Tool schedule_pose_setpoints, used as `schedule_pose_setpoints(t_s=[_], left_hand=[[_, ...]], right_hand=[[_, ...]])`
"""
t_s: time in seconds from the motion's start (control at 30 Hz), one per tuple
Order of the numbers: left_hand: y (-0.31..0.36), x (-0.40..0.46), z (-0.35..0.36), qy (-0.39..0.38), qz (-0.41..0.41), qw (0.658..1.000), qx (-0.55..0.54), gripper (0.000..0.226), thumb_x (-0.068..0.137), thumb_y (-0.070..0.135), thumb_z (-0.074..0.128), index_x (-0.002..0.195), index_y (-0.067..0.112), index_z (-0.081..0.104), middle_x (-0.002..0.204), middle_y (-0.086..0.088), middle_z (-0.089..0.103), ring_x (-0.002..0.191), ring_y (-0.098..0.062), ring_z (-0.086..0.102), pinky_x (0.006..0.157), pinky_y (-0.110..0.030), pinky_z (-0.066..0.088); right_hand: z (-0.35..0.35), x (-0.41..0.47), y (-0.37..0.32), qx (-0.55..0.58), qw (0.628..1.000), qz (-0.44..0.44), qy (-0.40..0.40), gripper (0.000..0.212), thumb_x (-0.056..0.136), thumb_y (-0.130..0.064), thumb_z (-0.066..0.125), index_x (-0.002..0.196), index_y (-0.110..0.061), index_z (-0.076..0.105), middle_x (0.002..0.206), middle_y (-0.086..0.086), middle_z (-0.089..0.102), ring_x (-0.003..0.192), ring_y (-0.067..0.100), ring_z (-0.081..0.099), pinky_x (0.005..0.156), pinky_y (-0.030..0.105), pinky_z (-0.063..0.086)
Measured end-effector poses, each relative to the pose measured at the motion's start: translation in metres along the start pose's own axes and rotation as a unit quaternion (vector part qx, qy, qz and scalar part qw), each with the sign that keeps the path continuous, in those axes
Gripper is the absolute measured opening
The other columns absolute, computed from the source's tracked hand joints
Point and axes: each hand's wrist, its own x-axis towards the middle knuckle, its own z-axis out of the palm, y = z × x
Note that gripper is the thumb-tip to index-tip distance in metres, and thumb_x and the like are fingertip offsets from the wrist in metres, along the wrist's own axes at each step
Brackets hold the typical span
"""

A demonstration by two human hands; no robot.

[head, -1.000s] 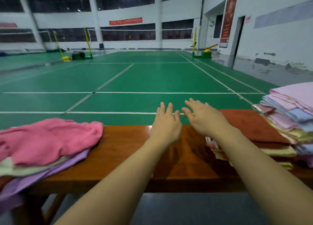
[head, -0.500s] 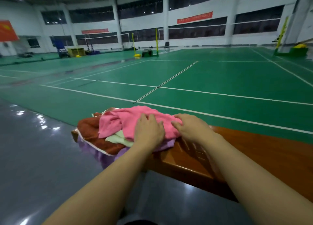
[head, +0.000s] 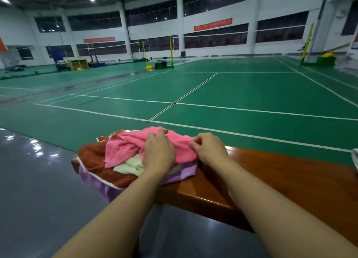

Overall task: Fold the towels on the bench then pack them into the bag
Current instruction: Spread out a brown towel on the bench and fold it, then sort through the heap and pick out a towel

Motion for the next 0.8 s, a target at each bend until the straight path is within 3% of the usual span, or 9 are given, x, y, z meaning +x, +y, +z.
schedule_pose_setpoints(t_s=[0.07, 0.13, 0.23, 0.4, 0.53, 0.6, 0.7, 0.8], left_hand=[[0.008, 0.001, 0.007, -0.006, 0.012, 1.0, 0.002, 0.036, 0.102, 0.018, 0.04, 0.13, 0.014, 0.063, 0.125, -0.021, 0.06, 0.112, -0.04, 0.058, 0.093, -0.046, 0.044], [0.018, 0.001, 0.016, -0.009, 0.022, 1.0, -0.015, 0.031, 0.1, 0.018, 0.041, 0.112, 0.008, 0.069, 0.115, -0.022, 0.065, 0.106, -0.042, 0.059, 0.087, -0.047, 0.044], [0.041, -0.007, 0.028, -0.029, 0.029, 0.998, -0.052, 0.026, 0.098, 0.018, 0.048, 0.095, 0.006, 0.071, 0.103, -0.02, 0.071, 0.099, -0.04, 0.062, 0.081, -0.046, 0.044], [0.086, -0.029, 0.058, -0.066, 0.056, 0.99, -0.109, 0.023, 0.096, 0.032, 0.056, 0.095, 0.014, 0.071, 0.099, -0.013, 0.071, 0.096, -0.036, 0.064, 0.082, -0.042, 0.05], [0.133, -0.052, 0.079, -0.052, 0.111, 0.988, -0.096, 0.033, 0.101, 0.039, 0.05, 0.1, 0.012, 0.07, 0.108, -0.016, 0.06, 0.107, -0.037, 0.05, 0.099, -0.045, 0.038], [0.158, -0.066, 0.084, -0.048, 0.152, 0.983, -0.091, 0.037, 0.105, 0.037, 0.045, 0.103, 0.012, 0.072, 0.11, -0.016, 0.063, 0.11, -0.037, 0.05, 0.099, -0.047, 0.037], [0.185, -0.082, 0.096, -0.113, 0.149, 0.97, -0.157, 0.041, 0.106, 0.046, 0.035, 0.098, 0.016, 0.063, 0.102, -0.011, 0.069, 0.103, -0.037, 0.06, 0.087, -0.046, 0.045], [0.195, -0.097, 0.111, -0.188, 0.119, 0.955, -0.195, 0.042, 0.105, 0.052, 0.036, 0.088, 0.017, 0.051, 0.086, -0.006, 0.064, 0.094, -0.036, 0.061, 0.075, -0.042, 0.041]], right_hand=[[-0.013, 0.002, 0.008, 0.059, 0.997, 0.019, 0.035, 0.022, 0.095, -0.043, 0.066, 0.09, -0.023, 0.072, 0.103, 0.005, 0.075, 0.101, 0.028, 0.066, 0.079, 0.032, 0.046], [-0.027, 0.004, 0.018, 0.092, 0.993, 0.032, 0.064, 0.023, 0.096, -0.046, 0.063, 0.088, -0.025, 0.064, 0.104, 0.007, 0.073, 0.101, 0.029, 0.065, 0.082, 0.035, 0.046], [-0.046, 0.001, 0.035, 0.12, 0.986, 0.05, 0.101, 0.03, 0.1, -0.047, 0.056, 0.09, -0.019, 0.06, 0.103, 0.009, 0.071, 0.1, 0.03, 0.063, 0.083, 0.037, 0.046], [-0.082, -0.018, 0.071, 0.178, 0.962, 0.074, 0.194, 0.03, 0.103, -0.042, 0.052, 0.088, -0.016, 0.057, 0.088, 0.003, 0.064, 0.089, 0.028, 0.06, 0.074, 0.033, 0.038], [-0.119, -0.042, 0.105, 0.231, 0.931, 0.058, 0.277, 0.029, 0.104, -0.039, 0.052, 0.09, -0.014, 0.054, 0.081, -0.003, 0.059, 0.08, 0.021, 0.057, 0.07, 0.03, 0.036], [-0.137, -0.053, 0.123, 0.234, 0.922, 0.056, 0.304, 0.027, 0.104, -0.038, 0.052, 0.09, -0.014, 0.053, 0.08, -0.006, 0.058, 0.077, 0.017, 0.056, 0.07, 0.029, 0.036], [-0.161, -0.068, 0.148, 0.201, 0.921, 0.048, 0.329, 0.026, 0.103, -0.036, 0.055, 0.088, -0.015, 0.054, 0.078, -0.008, 0.058, 0.074, 0.015, 0.054, 0.07, 0.031, 0.037], [-0.176, -0.081, 0.17, 0.132, 0.937, 0.043, 0.321, 0.024, 0.1, -0.04, 0.06, 0.086, -0.02, 0.059, 0.079, -0.008, 0.063, 0.079, 0.017, 0.059, 0.073, 0.032, 0.043]])
